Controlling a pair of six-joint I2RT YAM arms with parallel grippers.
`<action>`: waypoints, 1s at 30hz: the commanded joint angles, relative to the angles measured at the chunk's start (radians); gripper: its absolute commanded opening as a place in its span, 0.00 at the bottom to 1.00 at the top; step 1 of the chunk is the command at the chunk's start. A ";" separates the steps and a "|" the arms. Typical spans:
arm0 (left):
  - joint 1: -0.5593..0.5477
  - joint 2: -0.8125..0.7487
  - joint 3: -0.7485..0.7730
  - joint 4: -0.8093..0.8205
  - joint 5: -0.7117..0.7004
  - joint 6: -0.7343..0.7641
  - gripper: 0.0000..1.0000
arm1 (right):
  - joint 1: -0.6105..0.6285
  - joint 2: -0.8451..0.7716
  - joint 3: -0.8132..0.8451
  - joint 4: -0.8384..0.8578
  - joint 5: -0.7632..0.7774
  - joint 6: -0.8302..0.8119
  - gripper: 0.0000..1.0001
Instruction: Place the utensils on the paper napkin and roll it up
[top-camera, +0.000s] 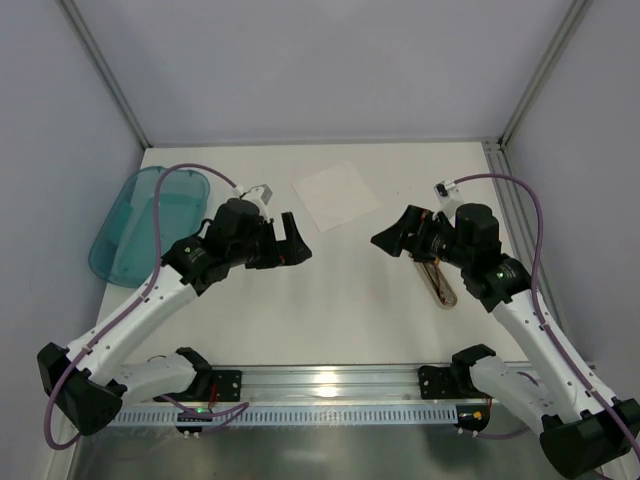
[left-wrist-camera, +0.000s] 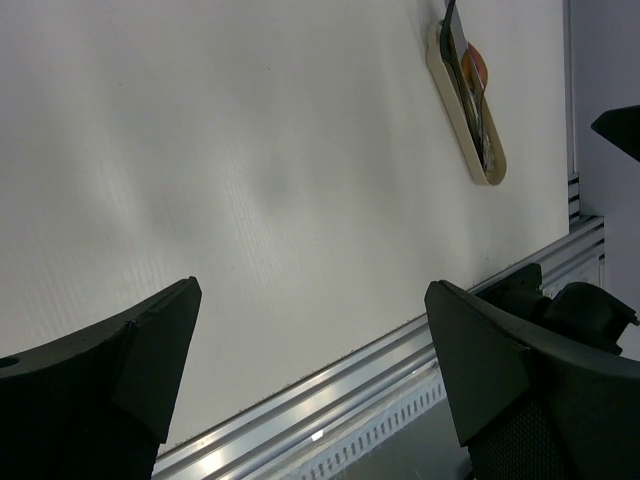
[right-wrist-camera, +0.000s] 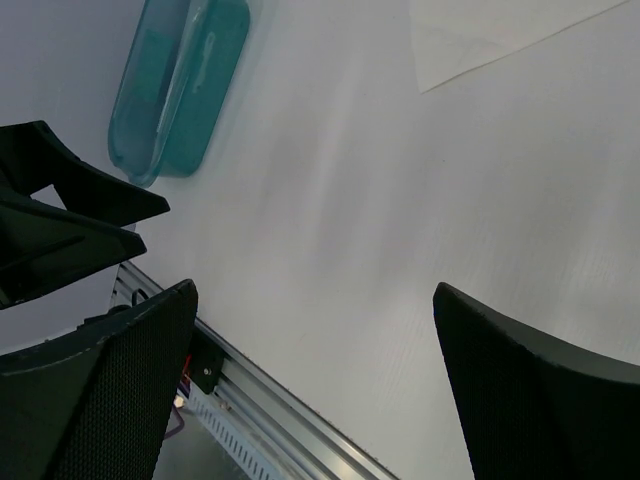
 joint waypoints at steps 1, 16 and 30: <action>-0.002 -0.023 -0.002 0.053 0.068 0.050 1.00 | -0.003 -0.003 0.035 0.043 0.002 0.011 1.00; -0.002 -0.063 -0.025 0.012 0.015 0.096 1.00 | -0.003 0.470 0.271 0.377 0.088 -0.004 0.84; -0.002 -0.144 -0.046 -0.036 -0.047 0.096 1.00 | 0.007 1.172 0.696 0.528 0.057 0.088 0.04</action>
